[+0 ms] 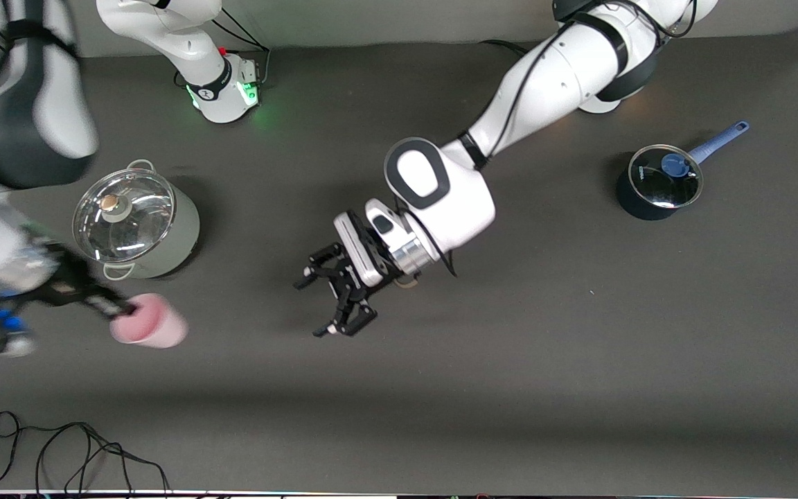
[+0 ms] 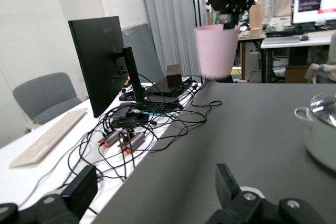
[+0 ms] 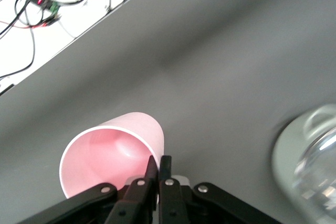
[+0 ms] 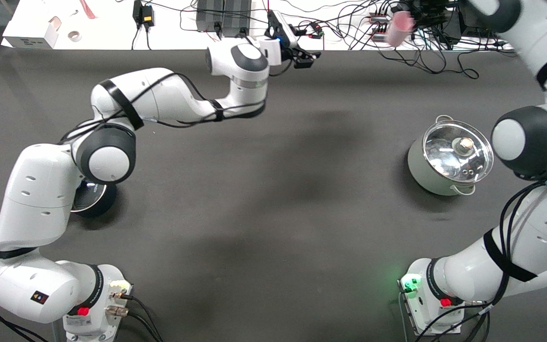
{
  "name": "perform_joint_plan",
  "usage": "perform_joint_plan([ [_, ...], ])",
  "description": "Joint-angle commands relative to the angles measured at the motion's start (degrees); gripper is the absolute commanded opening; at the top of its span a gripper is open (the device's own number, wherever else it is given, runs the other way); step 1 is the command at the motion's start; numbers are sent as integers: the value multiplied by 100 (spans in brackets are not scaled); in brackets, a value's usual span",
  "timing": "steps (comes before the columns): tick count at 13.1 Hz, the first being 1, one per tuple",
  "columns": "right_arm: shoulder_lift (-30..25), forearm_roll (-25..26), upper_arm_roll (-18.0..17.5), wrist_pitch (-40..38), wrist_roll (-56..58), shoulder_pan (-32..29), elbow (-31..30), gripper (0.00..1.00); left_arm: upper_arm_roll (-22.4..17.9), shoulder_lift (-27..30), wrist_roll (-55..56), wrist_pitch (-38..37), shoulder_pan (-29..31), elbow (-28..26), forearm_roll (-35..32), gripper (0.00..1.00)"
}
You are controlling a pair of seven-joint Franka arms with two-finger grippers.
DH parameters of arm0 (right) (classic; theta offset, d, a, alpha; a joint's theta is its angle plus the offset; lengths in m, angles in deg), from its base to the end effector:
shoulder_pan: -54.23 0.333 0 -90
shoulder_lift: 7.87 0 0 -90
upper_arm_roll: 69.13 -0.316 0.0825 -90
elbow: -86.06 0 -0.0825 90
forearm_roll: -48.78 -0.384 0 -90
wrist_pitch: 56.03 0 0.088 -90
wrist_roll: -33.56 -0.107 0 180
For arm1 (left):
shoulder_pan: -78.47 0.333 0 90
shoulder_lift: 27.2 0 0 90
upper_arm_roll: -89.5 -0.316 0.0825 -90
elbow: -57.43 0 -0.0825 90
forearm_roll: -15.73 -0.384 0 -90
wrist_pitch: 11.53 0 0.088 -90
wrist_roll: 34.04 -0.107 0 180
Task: Transfer pink cup from left to right arm
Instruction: 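Pull the cup away with the right gripper while the left gripper withdraws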
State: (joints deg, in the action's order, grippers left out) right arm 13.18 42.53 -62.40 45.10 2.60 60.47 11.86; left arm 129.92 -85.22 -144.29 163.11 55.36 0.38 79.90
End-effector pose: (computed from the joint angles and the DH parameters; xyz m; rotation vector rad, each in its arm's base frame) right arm 0.6785 0.0182 0.5494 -2.9310 0.8339 -0.1277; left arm 0.6282 -0.5189 0.3746 1.7030 -1.2573 1.4867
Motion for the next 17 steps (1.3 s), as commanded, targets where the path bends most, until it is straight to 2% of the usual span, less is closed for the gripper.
perform_joint_plan([
  [1, -75, 18, -40, -67, 1219, -578, 2, 0, -7, 185, 83, -1155, 726, -375, -562, 100],
  [4, -75, 27, -40, -435, 3431, -1176, -59, 0, -7, 667, 152, -2325, 1544, -902, -879, 100],
  [6, -14, 27, -40, -445, 4279, -1319, -130, 0, -95, 967, 624, -3177, 1975, -1114, -1421, 100],
  [9, 214, 194, -40, -87, 4589, -1292, -428, 0, -192, 1301, 2055, -4706, 2502, -966, -3053, 100],
  [11, 556, 220, -40, 212, 4643, -1283, -534, 0, -218, 1713, 2629, -5699, 2740, -939, -3655, 100],
  [15, 1321, 370, -40, 871, 4863, -1257, -569, 0, -578, 2593, 3176, -7606, 2952, -756, -5051, 100],
  [17, 1524, 327, -49, 1746, 4836, -1248, -910, 0, -788, 2743, 3168, -8503, 2952, -414, -5649, 100],
])
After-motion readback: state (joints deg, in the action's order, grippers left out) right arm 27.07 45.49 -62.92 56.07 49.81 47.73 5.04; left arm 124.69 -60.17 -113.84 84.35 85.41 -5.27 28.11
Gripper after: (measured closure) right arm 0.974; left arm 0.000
